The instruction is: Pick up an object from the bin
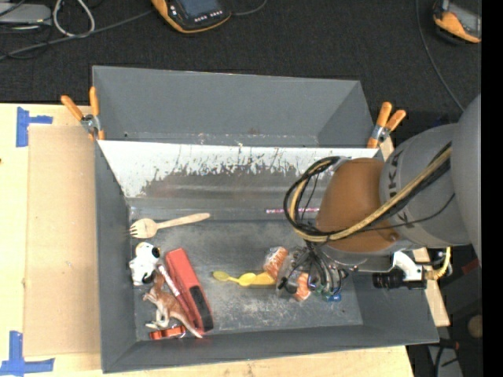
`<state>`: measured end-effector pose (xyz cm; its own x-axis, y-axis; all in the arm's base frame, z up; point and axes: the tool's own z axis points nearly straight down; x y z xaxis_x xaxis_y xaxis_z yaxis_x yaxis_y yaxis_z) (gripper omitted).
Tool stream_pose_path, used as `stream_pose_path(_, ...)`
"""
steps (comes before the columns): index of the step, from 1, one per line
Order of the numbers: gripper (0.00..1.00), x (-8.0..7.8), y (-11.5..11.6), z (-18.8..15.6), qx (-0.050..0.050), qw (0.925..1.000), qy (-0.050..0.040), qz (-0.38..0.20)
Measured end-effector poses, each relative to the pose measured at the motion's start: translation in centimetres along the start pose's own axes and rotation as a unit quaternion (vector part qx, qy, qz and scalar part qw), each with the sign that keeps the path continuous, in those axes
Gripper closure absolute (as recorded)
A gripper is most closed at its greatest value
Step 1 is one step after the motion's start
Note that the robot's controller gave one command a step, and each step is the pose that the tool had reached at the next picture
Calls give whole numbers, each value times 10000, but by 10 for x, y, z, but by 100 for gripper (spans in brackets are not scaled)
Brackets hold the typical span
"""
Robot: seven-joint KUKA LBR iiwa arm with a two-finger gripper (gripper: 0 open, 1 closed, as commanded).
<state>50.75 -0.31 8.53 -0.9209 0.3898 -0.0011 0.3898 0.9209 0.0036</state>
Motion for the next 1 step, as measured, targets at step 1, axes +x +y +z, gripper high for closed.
stream_pose_path(1, 100, 18, 0, 4, -10, 9999, -21, -165)
